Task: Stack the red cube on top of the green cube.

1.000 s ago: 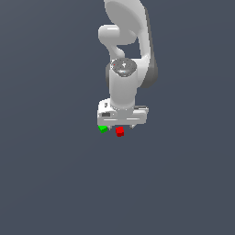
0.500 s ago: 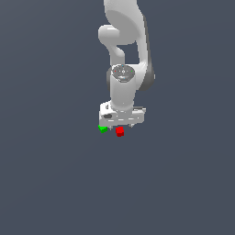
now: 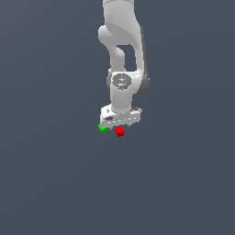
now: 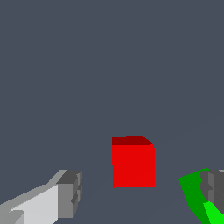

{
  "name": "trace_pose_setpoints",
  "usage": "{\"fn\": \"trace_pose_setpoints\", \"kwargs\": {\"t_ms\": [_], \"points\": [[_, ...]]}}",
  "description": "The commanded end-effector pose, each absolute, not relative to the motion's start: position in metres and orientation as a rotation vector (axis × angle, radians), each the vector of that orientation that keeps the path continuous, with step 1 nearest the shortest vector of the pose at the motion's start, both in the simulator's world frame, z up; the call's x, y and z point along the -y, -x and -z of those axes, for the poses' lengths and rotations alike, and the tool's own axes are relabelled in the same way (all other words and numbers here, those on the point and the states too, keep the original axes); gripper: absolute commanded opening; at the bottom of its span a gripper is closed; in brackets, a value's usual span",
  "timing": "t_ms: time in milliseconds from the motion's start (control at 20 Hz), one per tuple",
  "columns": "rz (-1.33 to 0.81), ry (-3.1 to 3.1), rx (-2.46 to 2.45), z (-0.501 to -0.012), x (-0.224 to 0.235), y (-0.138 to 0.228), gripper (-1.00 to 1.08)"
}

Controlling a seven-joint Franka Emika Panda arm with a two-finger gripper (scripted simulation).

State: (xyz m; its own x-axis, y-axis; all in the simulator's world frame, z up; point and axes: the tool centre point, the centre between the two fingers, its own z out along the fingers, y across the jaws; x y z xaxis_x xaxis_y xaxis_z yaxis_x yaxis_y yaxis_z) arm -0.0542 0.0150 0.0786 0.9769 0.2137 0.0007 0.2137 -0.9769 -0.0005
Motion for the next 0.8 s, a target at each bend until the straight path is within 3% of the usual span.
{"fn": "trace_pose_setpoints", "kwargs": {"t_ms": [0, 750], "points": [[0.001, 3.121, 0.358, -0.073, -0.014, 0.058, 1.00], [0.000, 3.120, 0.363, -0.037, -0.014, 0.060, 1.00]]}}
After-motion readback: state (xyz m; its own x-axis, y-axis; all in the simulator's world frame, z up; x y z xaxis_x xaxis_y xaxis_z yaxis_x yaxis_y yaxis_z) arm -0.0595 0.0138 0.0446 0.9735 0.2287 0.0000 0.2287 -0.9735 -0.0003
